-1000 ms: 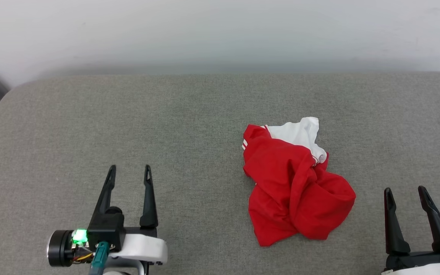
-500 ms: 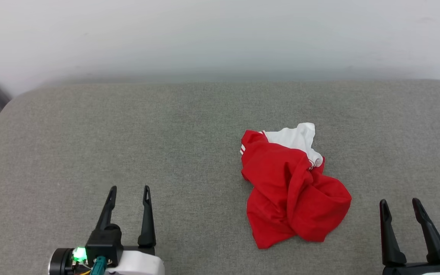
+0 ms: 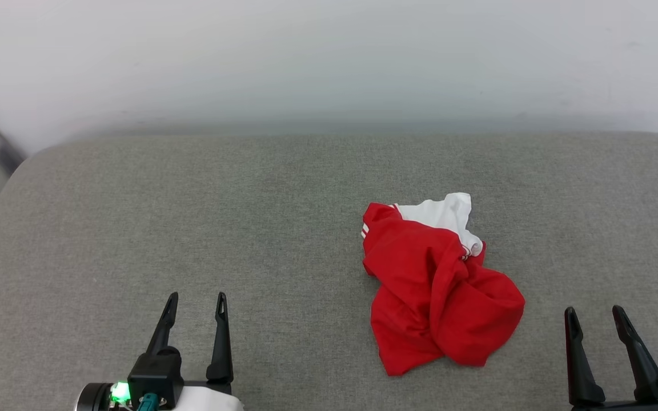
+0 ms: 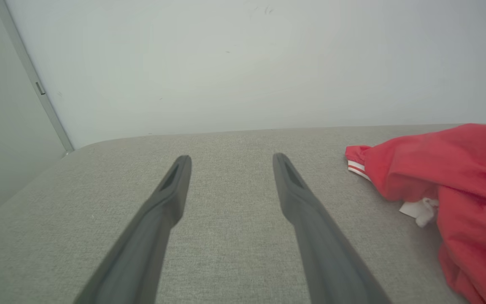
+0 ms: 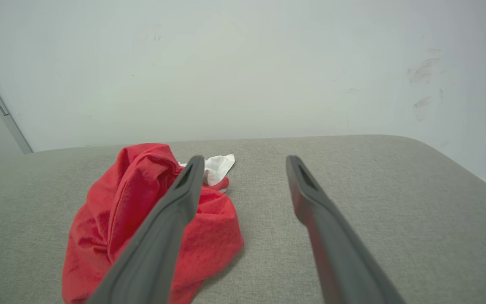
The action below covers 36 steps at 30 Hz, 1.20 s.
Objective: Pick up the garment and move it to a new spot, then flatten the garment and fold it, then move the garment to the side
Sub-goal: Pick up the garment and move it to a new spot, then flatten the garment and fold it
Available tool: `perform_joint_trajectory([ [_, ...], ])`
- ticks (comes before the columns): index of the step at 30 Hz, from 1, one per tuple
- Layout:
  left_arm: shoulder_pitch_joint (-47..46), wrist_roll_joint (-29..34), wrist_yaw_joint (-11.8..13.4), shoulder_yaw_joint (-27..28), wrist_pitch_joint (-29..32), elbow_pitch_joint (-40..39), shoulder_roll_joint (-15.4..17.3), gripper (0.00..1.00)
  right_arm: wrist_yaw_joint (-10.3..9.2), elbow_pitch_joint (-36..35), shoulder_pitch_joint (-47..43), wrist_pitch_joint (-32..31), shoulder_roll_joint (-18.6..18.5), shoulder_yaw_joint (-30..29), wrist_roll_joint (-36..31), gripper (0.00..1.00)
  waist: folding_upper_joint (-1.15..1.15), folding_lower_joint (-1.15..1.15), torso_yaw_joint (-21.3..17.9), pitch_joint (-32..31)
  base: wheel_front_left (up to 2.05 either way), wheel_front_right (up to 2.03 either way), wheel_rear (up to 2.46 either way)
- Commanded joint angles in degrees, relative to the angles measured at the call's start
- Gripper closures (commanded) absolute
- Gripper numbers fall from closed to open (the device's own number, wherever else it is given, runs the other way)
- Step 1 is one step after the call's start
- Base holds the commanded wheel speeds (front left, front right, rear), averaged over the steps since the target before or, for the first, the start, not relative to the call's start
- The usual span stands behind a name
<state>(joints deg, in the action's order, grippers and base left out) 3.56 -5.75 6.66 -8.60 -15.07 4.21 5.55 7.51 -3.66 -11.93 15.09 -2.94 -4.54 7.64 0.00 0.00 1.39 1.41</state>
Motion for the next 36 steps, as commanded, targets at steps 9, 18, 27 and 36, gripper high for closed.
perform_joint_trajectory([
  [9, 1.1, 1.1, -1.6, 1.7, -0.1, 0.4, -1.1, 0.0, -0.04, 0.0, -0.8, 0.1, 0.1, 0.3, 0.3, 0.0, 0.0, 0.0, 0.1, -0.1, 0.0, 0.0, 0.0],
  [18, 1.7, 1.9, -2.6, 2.8, -0.1, 0.5, -1.7, 0.0, -0.04, -1.1, 0.6, 0.1, 0.1, -0.8, 1.1, 0.0, 0.0, 0.0, 0.0, -0.2, 0.0, 0.0, 0.0],
  [27, -0.4, 2.1, -3.1, 3.5, -0.2, 0.1, -2.2, 0.0, -0.04, -6.9, 14.8, 0.1, 0.1, -3.4, -3.8, 0.0, 0.0, 0.0, 0.0, 1.9, 0.0, 0.0, 0.0],
  [36, -2.9, 2.4, -3.3, 3.6, -0.2, -1.1, -2.4, 0.0, -0.04, 1.1, 35.7, 0.1, -8.8, 2.8, -5.9, 0.0, 0.0, 0.0, 1.7, 6.3, 0.0, 0.0, 0.0],
])
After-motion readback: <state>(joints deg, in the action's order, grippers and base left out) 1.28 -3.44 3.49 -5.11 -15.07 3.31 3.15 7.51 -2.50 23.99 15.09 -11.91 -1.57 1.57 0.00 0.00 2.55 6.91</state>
